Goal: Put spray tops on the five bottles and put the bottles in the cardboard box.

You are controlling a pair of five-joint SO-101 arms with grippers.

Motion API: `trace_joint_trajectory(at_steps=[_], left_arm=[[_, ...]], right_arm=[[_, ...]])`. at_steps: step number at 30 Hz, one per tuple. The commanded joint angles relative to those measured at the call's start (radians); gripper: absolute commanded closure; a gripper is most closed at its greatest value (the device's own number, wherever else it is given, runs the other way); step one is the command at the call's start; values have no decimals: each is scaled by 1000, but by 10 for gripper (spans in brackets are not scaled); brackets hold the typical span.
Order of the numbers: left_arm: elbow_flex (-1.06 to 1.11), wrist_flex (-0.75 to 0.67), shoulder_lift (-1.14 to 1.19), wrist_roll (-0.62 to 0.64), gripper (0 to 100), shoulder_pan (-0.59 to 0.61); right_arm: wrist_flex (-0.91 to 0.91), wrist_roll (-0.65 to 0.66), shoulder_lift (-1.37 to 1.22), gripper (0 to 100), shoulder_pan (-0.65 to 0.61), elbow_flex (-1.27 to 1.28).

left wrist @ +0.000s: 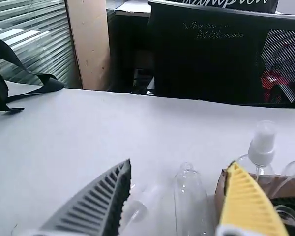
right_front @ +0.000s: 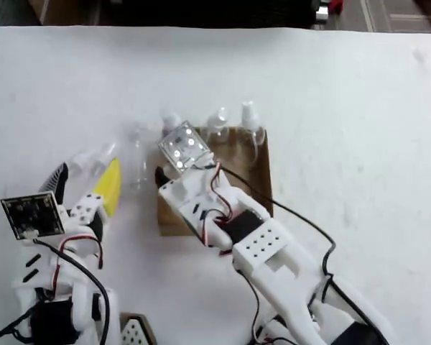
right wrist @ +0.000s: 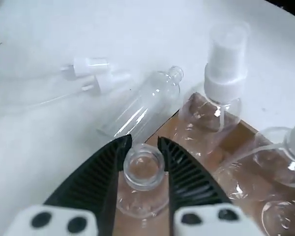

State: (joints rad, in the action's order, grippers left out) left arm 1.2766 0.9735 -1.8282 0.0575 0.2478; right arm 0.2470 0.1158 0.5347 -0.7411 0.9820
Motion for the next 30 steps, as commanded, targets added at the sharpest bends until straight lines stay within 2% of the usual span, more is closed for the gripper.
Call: trace_joint_trajectory(at_steps=[1,7,20,24,28,30], left_arm=[[0,-25,7,12,718,5],[0,-25,7,12,718,5],[26,-32,7,6,718,-33],[28,-34,7,6,718,-38],[29,-55,7,14,718,-36],[31,-68,7,63,724,-31]], right_arm=[[-7,12,76,947,-1,29],[-7,12,85,766,-2,48],[4,5,96,759,-7,-18],[110,3,176,758,-7,-72],[236,2,363,758,-7,-89],[286,-32,481,758,-4,-84]])
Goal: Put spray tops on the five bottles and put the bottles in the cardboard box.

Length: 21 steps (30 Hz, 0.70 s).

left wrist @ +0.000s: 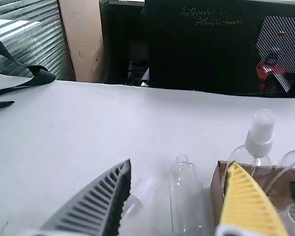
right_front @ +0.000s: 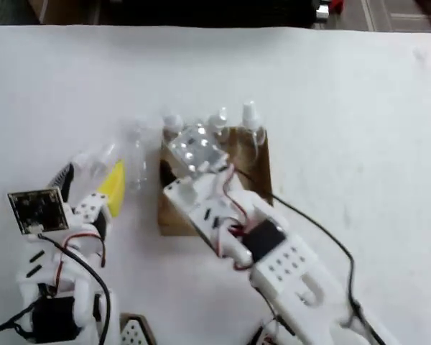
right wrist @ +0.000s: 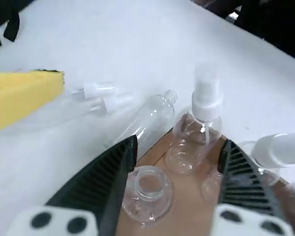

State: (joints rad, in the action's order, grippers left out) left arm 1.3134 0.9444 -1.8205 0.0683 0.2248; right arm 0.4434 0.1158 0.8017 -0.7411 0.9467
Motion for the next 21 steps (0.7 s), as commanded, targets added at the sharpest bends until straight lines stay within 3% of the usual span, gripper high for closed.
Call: trace_joint_trajectory(at_steps=[1,6,11,13,16,21], left_arm=[[-2,-41,-1,72,729,-8],[55,-132,-1,92,764,-5],[35,-180,-1,95,993,162],[32,-176,-1,95,937,216],[37,-175,-1,95,954,223],[37,-170,2,54,972,203]], right_arm=[[116,-57,277,758,-1,-49],[200,-81,495,760,116,-41],[229,-83,478,761,298,-21],[268,-83,446,761,358,-21],[328,-89,417,761,435,-20],[320,-262,437,762,558,78]])
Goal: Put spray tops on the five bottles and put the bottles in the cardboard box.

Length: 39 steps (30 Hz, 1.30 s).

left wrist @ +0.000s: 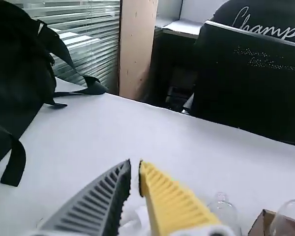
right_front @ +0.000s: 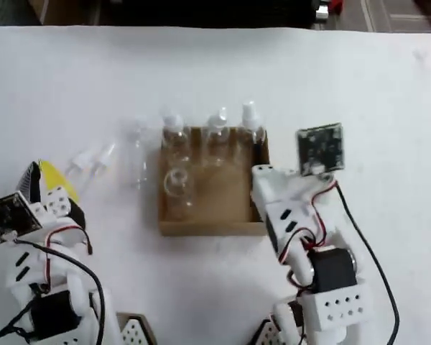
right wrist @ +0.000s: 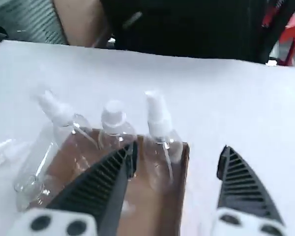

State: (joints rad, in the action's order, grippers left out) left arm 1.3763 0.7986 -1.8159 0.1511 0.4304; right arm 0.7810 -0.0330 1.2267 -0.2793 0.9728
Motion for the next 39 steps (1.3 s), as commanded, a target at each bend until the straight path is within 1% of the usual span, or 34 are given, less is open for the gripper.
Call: trace_joint_trajectory(at_steps=[1,4,7,11,14,17,19,22,24,28,33,35,39], left_arm=[[-26,-23,-2,-77,972,-4],[-28,-18,-1,-193,972,-42],[-57,-18,1,-265,972,-73],[-163,31,4,-295,972,-104],[-284,89,74,-305,972,-128],[-423,117,269,-425,972,-139],[-540,153,455,-554,972,-137],[-753,290,760,-809,972,-130],[-905,413,938,-922,972,-94],[-1203,601,1257,-990,966,-36],[-1502,790,1583,-1000,843,-28],[-1594,822,1684,-1002,849,-36],[-1709,822,1854,-1002,853,-36]], right_arm=[[-39,-137,21,762,122,84],[-111,-152,50,762,170,184],[-171,-152,73,762,174,295],[-257,-152,105,762,174,382],[-265,-152,130,762,182,394],[-263,-152,137,762,182,399],[-271,-152,143,762,179,416],[-272,-150,143,762,173,420],[-277,-150,143,762,173,422],[-295,-89,137,762,173,423],[-306,-69,136,762,171,423],[-306,-69,136,762,171,423],[-306,-68,136,762,171,423]])
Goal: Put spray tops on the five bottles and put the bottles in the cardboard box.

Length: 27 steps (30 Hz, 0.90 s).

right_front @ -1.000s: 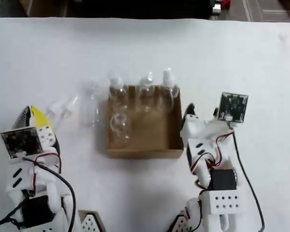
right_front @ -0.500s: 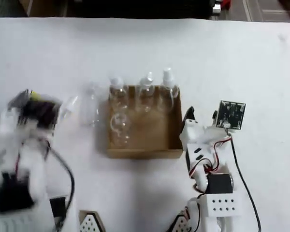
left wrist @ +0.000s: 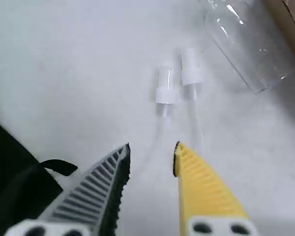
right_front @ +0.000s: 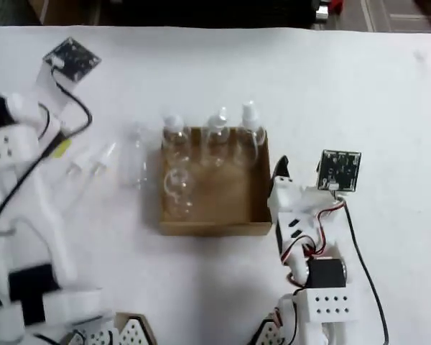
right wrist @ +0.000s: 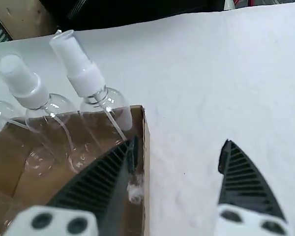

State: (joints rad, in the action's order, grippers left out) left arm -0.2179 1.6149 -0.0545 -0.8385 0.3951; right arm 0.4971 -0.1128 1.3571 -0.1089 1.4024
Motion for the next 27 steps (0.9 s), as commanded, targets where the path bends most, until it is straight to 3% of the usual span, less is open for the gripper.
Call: trace_joint_trajectory(at_steps=[1,17,23,27], left_arm=[[-133,6,133,-12,853,-2],[-334,-52,682,-8,849,-16],[-434,-57,785,-6,849,-16],[-503,-72,846,21,849,-10]], right_arm=[[-22,12,5,762,1,-6],[-68,14,12,762,1,20],[-154,138,13,762,-36,71],[-151,155,13,762,-68,75]])
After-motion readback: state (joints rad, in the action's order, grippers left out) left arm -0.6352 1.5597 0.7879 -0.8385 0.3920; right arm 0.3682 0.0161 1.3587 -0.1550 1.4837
